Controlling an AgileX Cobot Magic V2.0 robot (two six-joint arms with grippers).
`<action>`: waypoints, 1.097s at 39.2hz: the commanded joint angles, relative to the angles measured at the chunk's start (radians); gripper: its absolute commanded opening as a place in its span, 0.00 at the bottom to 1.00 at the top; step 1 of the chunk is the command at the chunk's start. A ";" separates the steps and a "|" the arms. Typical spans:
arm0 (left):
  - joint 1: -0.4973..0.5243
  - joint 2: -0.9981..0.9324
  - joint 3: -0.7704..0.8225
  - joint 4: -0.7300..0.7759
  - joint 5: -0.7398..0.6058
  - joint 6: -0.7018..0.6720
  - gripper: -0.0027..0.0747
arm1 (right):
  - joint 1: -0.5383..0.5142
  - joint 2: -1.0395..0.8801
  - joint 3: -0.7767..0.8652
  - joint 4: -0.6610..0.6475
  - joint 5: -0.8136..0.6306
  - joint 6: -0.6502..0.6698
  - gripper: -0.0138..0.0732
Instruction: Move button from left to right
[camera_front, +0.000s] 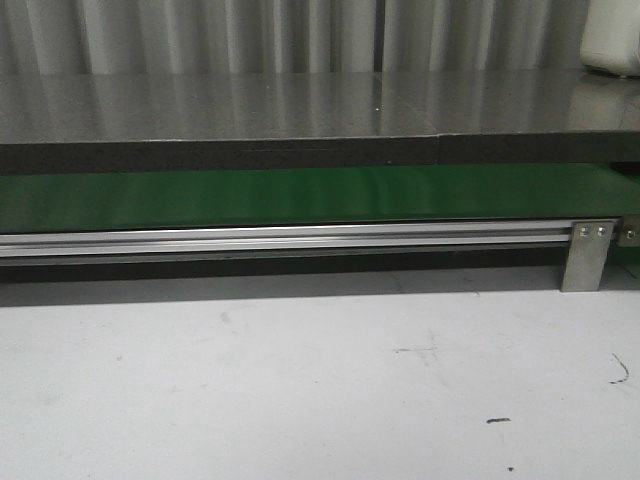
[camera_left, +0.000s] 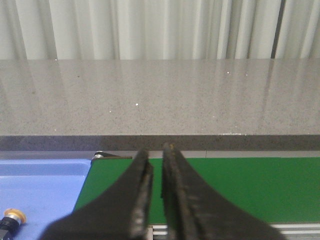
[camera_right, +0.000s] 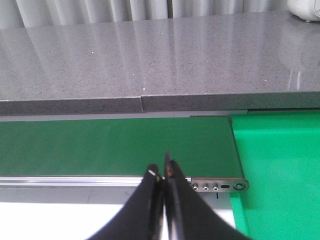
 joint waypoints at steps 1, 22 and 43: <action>-0.002 0.014 -0.036 0.000 -0.064 -0.006 0.40 | -0.001 0.012 -0.039 0.002 -0.080 -0.001 0.39; -0.002 0.014 -0.036 0.000 -0.066 -0.006 0.81 | -0.001 0.012 -0.039 -0.027 -0.145 -0.012 0.90; 0.009 0.373 -0.268 -0.053 -0.014 -0.016 0.77 | -0.001 0.012 -0.039 -0.027 -0.143 -0.012 0.90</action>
